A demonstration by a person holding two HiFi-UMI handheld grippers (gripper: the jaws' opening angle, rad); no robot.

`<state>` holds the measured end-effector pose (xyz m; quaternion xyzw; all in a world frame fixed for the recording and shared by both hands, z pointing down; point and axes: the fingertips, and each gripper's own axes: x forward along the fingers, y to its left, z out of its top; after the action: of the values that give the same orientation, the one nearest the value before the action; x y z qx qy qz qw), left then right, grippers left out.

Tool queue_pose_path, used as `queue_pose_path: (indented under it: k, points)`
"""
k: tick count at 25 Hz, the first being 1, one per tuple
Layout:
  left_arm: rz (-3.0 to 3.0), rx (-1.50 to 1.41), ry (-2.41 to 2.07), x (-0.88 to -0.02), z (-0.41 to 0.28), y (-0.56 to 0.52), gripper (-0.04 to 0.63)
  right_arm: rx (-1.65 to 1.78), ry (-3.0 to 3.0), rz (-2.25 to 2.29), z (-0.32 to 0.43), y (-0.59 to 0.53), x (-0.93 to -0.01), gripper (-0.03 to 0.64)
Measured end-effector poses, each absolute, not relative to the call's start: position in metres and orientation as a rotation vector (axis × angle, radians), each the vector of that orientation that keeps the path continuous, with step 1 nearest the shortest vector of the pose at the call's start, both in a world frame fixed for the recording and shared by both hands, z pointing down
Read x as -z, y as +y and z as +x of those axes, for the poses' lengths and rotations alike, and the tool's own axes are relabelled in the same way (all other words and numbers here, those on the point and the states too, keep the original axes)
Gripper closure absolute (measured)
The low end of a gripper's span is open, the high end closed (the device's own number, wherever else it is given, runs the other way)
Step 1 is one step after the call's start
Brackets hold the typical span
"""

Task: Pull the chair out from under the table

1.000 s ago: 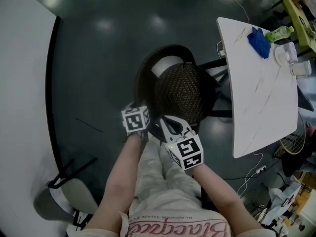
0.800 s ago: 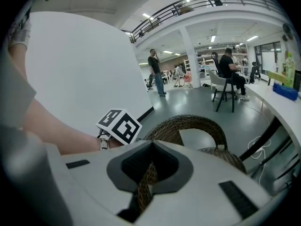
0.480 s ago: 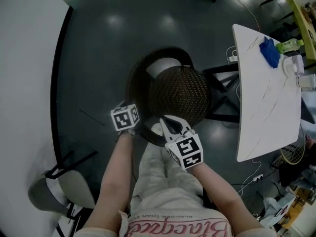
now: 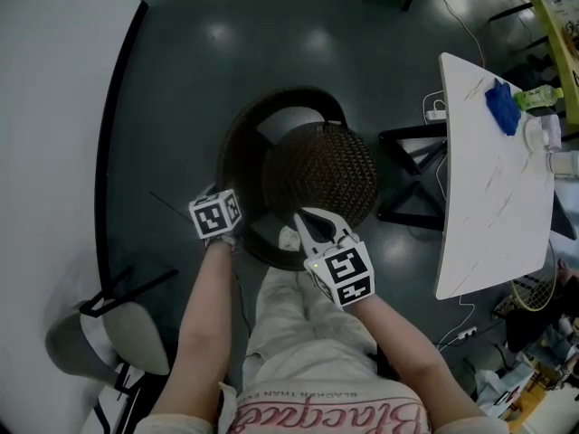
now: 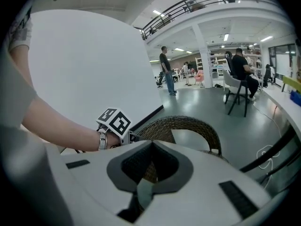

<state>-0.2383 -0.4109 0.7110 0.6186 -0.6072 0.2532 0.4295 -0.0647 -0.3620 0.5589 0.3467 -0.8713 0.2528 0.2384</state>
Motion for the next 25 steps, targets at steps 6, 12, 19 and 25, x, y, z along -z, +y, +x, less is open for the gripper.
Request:
queue_pose_path:
  k: [6, 12, 19, 25]
  points:
    - [1.556, -0.646, -1.505, -0.710, -0.247, -0.408, 0.526, -0.643, -2.387, 0.948, -0.063, -0.357, -0.550, 0.614]
    - [1.572, -0.757, -1.445, -0.704, -0.245, -0.402, 0.512, -0.624, -2.392, 0.972, -0.055, -0.349, -0.536, 0.614]
    - [1.657, -0.749, -1.522, -0.660, -0.246, -0.397, 0.502, -0.533, -2.450, 0.978, -0.057, -0.352, -0.503, 0.614]
    - [1.794, -0.653, -1.569, -0.601, -0.220, -0.384, 0.502, -0.505, -2.495, 1.004, -0.055, -0.353, -0.467, 0.614]
